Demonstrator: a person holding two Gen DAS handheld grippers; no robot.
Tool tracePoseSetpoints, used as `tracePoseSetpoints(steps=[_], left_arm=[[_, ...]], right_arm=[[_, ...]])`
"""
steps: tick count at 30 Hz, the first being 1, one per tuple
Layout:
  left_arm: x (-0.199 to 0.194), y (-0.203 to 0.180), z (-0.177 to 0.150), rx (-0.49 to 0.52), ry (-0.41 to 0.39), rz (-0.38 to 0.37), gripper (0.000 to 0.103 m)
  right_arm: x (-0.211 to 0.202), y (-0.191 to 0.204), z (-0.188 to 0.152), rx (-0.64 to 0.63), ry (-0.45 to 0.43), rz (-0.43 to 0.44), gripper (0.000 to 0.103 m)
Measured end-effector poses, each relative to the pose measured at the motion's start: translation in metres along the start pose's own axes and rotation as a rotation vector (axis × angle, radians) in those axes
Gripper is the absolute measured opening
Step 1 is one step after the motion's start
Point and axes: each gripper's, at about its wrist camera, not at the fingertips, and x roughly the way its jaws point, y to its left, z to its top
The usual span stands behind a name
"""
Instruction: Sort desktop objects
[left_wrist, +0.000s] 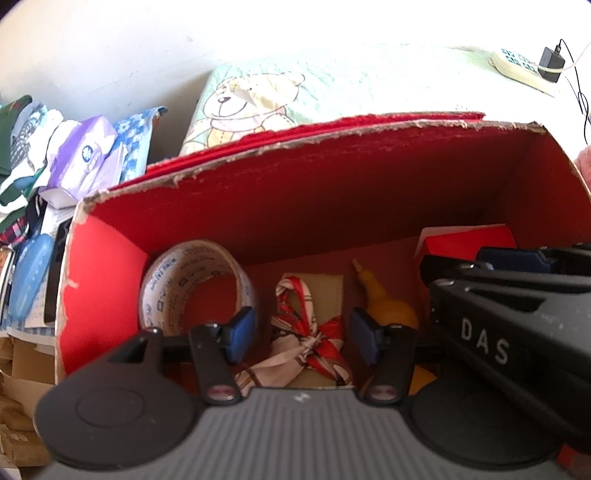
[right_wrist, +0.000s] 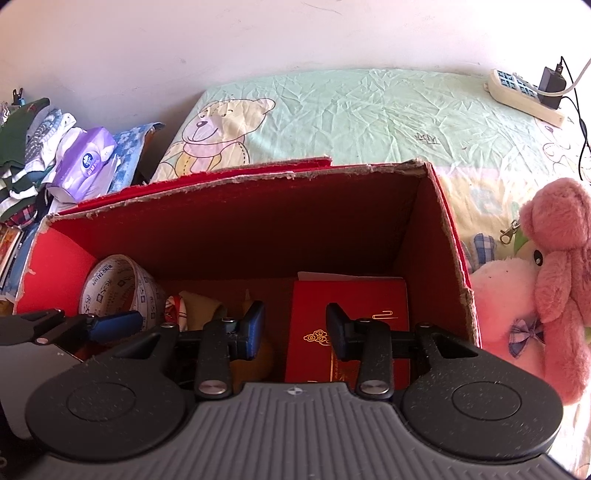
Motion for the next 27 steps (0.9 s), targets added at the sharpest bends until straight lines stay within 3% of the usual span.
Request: tracePoseSetpoints(steps=[27], left_arm=[[-0.0085, -0.0051, -0.0040, 0.028, -0.061, -0.005, 0.066]], right_arm=[[-0.0030, -0.0075, -0.0002, 0.041, -0.007, 0.061, 0.040]])
